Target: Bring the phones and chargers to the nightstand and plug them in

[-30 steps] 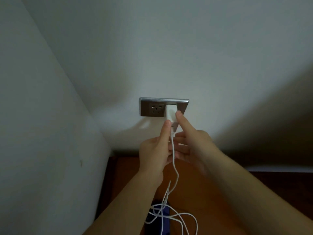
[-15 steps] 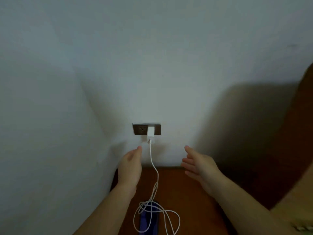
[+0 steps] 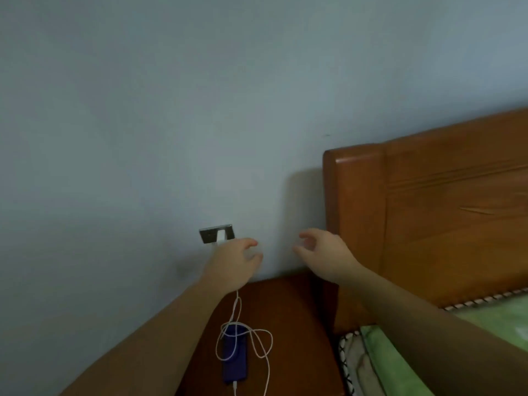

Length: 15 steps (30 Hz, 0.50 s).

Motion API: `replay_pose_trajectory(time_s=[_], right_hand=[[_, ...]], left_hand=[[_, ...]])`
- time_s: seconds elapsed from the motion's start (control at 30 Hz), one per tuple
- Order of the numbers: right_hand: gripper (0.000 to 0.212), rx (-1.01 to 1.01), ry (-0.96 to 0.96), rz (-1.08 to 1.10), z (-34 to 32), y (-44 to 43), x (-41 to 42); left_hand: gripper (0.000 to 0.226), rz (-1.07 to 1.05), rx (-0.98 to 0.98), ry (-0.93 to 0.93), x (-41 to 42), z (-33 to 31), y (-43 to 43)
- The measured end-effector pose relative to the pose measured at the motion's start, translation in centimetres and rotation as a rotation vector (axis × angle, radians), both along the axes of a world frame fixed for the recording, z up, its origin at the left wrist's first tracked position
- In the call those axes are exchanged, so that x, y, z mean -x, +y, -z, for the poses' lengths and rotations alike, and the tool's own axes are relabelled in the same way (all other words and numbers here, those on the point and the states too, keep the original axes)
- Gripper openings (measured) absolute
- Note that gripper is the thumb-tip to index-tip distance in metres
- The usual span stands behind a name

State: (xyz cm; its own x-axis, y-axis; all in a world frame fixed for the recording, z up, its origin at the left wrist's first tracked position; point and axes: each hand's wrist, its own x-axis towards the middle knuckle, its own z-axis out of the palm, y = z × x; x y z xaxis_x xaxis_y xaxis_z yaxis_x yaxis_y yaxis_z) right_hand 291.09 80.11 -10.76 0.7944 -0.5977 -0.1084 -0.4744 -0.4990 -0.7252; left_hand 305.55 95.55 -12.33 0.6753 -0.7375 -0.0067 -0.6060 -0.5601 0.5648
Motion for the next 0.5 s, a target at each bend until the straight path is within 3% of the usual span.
replay_pose_trajectory(time_s=[0.1, 0.23, 0.5], right_hand=[[0.047, 0.211, 0.059, 0.025, -2.0, -0.9, 3.9], [0.051, 0.395, 0.120, 0.278, -3.6, -1.4, 11.4], [0.046, 0.413, 0.215, 0.873, -4.6, 4.2, 32.6]], left_hand=[[0.041, 0.182, -0.031, -0.111, 2.4, -2.3, -3.2], [0.038, 0.438, 0.045, -0.176, 8.1, -4.4, -8.6], [0.039, 0.959, 0.182, -0.113, 28.3, -6.3, -14.0]])
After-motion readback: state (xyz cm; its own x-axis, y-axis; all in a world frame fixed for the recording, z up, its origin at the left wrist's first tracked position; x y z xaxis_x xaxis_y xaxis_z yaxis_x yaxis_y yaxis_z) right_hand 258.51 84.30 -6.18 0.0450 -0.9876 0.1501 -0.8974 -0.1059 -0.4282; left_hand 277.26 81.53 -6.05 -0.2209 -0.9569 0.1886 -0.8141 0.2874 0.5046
